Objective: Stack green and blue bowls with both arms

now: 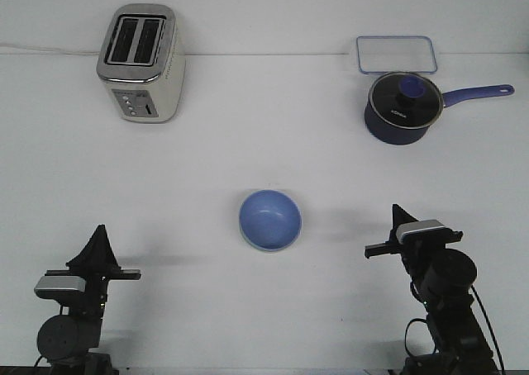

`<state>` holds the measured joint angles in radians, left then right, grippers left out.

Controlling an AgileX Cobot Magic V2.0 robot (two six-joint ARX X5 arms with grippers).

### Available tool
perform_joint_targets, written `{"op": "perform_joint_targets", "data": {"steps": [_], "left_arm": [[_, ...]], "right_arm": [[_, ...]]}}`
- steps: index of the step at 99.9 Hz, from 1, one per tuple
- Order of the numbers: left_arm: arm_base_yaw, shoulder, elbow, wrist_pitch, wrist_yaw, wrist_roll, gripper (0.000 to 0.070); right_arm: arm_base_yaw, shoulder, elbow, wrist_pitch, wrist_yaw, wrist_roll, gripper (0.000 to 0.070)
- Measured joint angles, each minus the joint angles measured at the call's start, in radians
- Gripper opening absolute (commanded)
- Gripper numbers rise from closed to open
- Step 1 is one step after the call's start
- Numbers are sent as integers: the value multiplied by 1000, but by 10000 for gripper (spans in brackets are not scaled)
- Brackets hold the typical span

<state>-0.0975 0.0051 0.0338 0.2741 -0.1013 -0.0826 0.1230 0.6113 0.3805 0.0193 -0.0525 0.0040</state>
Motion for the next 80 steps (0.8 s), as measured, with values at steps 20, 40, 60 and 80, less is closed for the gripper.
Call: {"op": "perform_joint_targets", "data": {"steps": [20, 40, 60, 80], "left_arm": [[0, 0, 0, 0, 0, 0, 10], [0, 0, 0, 0, 0, 0, 10], [0, 0, 0, 0, 0, 0, 10], [0, 0, 0, 0, 0, 0, 10]], "right_arm": [[0, 0, 0, 0, 0, 0, 0], [0, -39, -4, -11, 0, -1, 0], [-16, -166, -5, -7, 4, -1, 0], [-53, -286, -12, -6, 4, -1, 0]]}}
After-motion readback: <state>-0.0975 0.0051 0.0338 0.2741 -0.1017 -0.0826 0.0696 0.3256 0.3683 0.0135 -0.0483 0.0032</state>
